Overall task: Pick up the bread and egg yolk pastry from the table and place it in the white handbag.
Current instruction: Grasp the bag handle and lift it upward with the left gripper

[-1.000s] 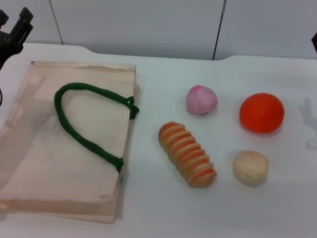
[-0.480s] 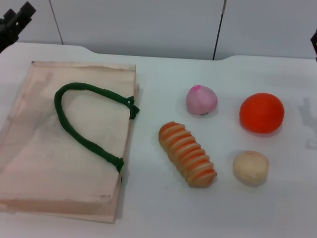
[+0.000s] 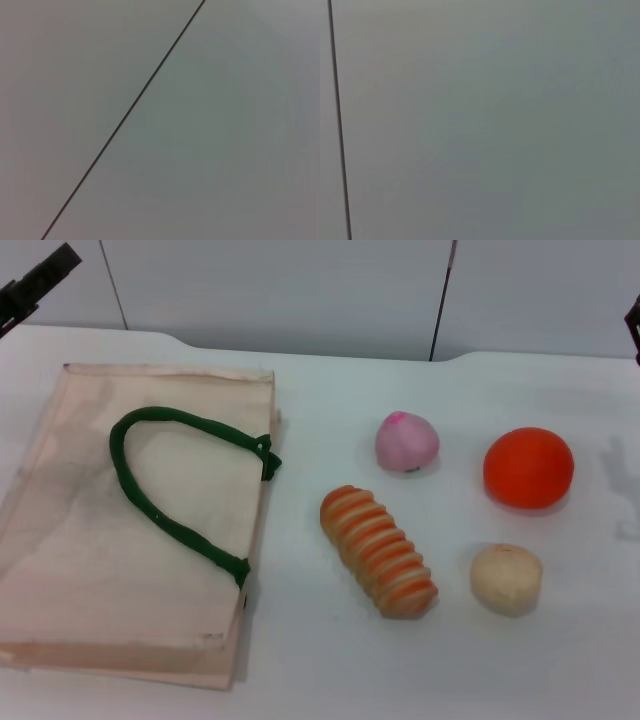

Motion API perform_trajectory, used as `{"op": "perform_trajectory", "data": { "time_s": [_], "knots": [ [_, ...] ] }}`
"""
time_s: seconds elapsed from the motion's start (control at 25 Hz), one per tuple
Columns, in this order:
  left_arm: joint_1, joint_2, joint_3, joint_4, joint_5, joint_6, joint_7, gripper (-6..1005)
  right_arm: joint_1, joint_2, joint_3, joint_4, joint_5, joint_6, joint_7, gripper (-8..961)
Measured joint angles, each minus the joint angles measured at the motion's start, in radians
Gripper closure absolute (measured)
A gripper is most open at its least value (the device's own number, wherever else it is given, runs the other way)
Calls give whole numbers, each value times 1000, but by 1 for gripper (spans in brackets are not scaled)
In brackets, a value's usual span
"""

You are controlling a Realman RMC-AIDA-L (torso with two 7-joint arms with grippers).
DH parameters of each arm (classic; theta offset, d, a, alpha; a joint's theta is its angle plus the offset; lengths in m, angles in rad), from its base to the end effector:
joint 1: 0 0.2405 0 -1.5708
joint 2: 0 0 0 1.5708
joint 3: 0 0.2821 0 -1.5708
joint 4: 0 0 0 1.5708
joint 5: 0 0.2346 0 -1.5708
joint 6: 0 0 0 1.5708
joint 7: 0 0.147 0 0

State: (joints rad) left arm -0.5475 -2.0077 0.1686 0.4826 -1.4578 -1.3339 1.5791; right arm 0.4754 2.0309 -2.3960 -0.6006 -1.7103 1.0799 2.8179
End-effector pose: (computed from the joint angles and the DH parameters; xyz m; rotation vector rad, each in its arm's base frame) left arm -0.3567 0.4031 0.0943 -1.7285 -1.0462 -1.2456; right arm 0.2955 0.4006 -0.0364 -1.3385 0.5924 0.7273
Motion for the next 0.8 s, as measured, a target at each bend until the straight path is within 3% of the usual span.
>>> {"op": "perform_trajectory", "data": {
  "time_s": [0.8],
  "knots": [
    [-7,15,0,31,74,3,-141,310,-1,0,0,-2,0,0,0,71]
  ]
}}
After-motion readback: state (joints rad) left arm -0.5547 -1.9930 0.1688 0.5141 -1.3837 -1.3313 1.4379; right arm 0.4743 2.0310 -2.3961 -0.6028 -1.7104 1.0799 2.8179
